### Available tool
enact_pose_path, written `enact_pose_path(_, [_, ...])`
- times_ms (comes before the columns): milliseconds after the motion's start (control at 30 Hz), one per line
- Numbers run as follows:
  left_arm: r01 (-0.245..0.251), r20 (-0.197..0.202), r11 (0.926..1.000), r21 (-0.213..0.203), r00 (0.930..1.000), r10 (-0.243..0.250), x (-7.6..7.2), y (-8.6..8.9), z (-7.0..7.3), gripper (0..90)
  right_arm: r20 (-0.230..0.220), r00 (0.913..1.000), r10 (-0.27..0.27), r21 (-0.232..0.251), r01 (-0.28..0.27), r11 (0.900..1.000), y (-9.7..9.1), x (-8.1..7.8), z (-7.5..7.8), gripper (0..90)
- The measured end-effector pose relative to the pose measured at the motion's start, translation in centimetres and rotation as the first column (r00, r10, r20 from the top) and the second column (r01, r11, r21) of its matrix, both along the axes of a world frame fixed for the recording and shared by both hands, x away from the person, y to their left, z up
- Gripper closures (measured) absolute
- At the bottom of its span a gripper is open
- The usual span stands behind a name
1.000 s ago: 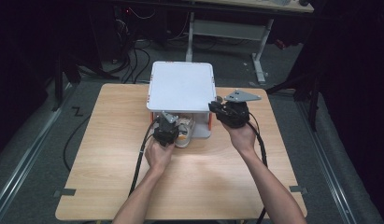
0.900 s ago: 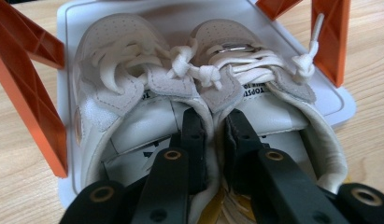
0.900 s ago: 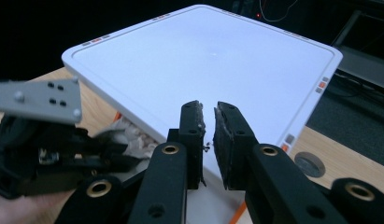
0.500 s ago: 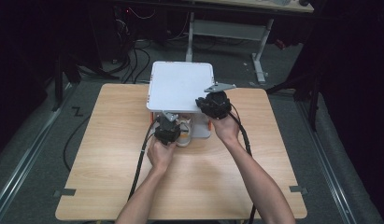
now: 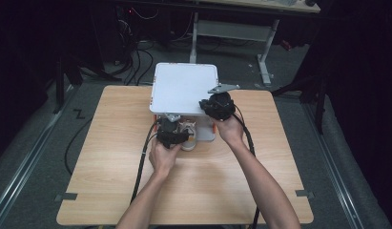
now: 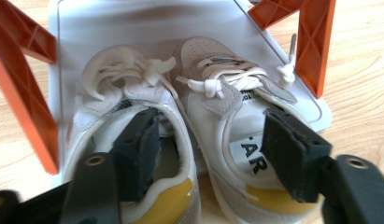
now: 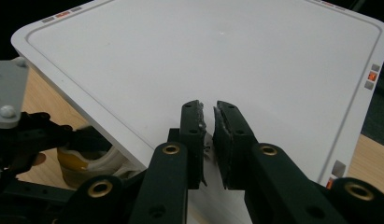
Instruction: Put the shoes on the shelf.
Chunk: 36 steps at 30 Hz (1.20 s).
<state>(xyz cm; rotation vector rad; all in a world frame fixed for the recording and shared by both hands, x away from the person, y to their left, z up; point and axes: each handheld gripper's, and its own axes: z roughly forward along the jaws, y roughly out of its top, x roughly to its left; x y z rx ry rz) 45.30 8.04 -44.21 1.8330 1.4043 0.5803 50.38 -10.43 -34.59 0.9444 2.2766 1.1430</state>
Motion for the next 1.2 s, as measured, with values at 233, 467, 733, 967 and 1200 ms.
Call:
enact_pose_path(233, [0.015,0.063,0.9999,-0.001,0.9979,-0.015,-1.6,0.0,2.3,28.5,0.019,0.9998,-0.010,-0.024,0.011,0.9996,0.3,-0.2,0.0,81.7])
enact_pose_path(467, [0.015,0.002,0.9991,0.039,0.9999,-0.015,-4.6,0.8,2.0,17.8,0.017,0.9998,-0.009,-0.022,0.009,0.9997,0.3,-0.2,0.0,81.7])
enact_pose_path(733, [0.004,-0.103,0.9968,0.079,0.9947,0.004,-5.4,0.8,0.5,14.3,0.019,0.9998,-0.011,-0.027,0.011,0.9996,0.3,-0.2,0.0,81.7])
enact_pose_path(967, [-0.020,-0.171,0.9949,0.099,0.9847,0.036,-4.0,-0.7,-1.3,15.1,0.030,0.9994,-0.019,-0.029,0.020,0.9994,0.4,-0.4,0.0,81.8])
enact_pose_path(1200, [-0.042,-0.144,0.9938,0.103,0.9880,0.057,-3.1,-1.2,-1.5,19.2,0.041,0.9989,-0.025,-0.034,0.027,0.9991,0.5,-0.5,-0.1,81.8])
